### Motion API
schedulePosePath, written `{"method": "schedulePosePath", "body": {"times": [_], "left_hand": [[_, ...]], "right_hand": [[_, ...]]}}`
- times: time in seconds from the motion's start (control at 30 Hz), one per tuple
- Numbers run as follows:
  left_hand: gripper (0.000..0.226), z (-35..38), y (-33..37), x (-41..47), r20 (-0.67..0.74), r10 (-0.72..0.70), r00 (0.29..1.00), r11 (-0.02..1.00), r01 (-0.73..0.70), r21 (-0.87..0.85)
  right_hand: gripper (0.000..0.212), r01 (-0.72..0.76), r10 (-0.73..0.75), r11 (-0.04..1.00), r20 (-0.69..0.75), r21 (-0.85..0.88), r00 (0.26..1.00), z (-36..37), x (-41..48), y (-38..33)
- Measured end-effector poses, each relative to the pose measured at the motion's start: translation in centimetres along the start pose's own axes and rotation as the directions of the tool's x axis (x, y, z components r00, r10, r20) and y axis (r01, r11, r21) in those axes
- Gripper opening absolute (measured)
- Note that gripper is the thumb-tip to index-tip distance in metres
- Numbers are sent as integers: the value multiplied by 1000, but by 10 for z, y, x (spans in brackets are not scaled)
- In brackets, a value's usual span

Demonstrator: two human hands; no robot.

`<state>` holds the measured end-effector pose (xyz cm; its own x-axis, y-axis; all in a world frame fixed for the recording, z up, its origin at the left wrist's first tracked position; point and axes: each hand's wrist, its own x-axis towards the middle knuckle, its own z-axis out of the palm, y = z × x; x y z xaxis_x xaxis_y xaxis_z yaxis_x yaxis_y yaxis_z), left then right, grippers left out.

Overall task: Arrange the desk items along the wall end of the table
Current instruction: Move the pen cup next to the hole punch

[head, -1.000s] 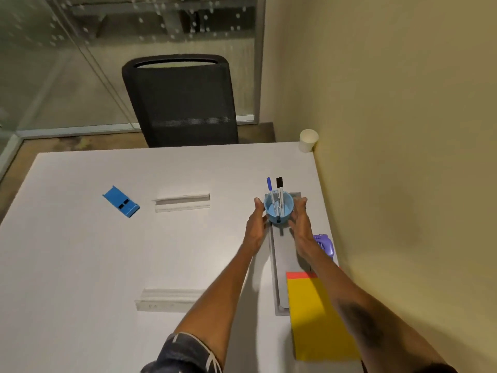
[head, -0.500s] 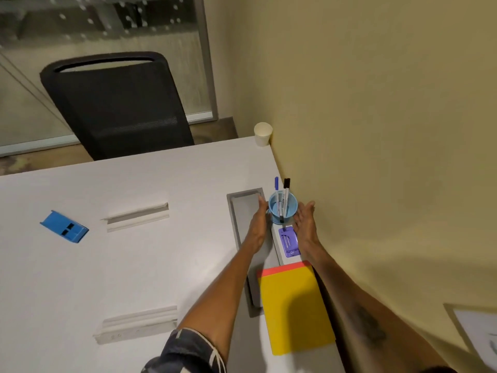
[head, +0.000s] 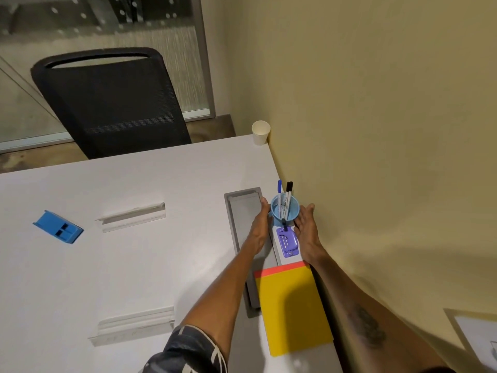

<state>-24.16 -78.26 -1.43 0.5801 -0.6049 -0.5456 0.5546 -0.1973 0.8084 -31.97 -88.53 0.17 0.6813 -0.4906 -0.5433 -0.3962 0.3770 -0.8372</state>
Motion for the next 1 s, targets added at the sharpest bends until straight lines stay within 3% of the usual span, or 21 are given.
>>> {"method": "schedulePosePath", "body": {"times": [0.43,0.63,0.8,1.0], "left_hand": [[64,6,5,-6,-28,-13,1000,999,12,-46],[50,7,5,-17,-29,-6,1000,1000,7,20],[68,1,2,-34,-62,-10,998,999,12,34],[74,-5,-1,-62,-145,-85,986,994,93,49]], "right_hand": [[52,-42,42,999,-41,15,998,-3,2,-2],[68,-65,71,994,-75,84,995,-5,-1,-1],[64,-82,91,992,-91,93,992,1,-12,8],[63,-142,166,982,-219,121,962,8,-27,22]]}}
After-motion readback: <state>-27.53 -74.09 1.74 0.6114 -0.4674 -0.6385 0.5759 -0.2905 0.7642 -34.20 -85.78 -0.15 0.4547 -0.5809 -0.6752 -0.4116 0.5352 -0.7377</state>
